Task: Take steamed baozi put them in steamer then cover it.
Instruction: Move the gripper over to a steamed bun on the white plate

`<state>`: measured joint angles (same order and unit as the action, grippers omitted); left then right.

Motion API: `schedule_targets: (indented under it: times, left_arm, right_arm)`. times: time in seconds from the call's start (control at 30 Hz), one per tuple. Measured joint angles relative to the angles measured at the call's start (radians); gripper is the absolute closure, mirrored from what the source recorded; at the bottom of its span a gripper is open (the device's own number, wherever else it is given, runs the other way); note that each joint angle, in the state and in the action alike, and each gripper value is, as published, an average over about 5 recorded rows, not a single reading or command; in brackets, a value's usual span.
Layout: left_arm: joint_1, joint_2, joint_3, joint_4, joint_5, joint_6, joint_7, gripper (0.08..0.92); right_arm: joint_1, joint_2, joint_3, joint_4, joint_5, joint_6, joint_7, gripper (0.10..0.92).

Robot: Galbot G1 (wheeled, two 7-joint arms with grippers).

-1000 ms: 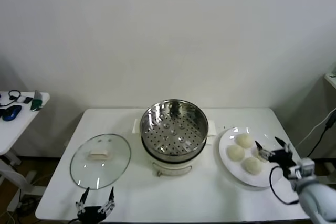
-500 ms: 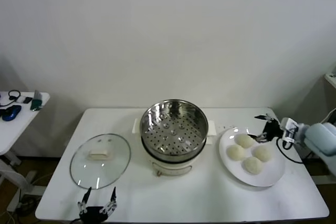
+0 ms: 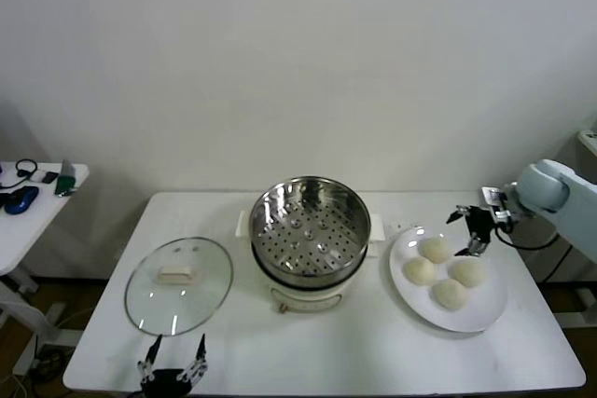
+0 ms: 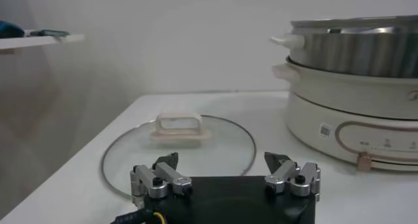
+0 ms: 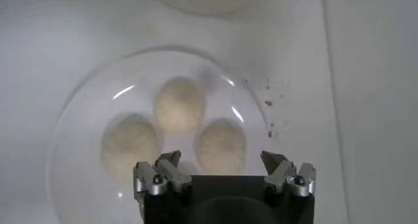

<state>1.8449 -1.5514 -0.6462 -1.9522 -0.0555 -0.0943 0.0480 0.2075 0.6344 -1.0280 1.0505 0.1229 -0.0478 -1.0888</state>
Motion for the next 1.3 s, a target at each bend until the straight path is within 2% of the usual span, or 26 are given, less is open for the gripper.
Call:
schedule_targets:
  times: [0.67, 0.87, 1.3]
  left_arm:
    - [0.004, -0.002, 0.01, 0.03, 0.029, -0.016, -0.001, 0.177]
    - [0.005, -0.001, 0.007, 0.033, 0.03, -0.021, -0.003, 0.177]
    - [0.008, -0.004, 0.015, 0.038, 0.049, -0.032, -0.005, 0.177]
  right_arm:
    - [-0.053, 0.229, -0.036, -0.263, -0.113, 0.031, 0.009, 0.203]
    - [-0.074, 0.255, -0.013, -0.301, -0.144, 0.031, 0.022, 0.206]
    - [-0.082, 0.277, 0.004, -0.321, -0.129, 0.035, 0.028, 0.27]
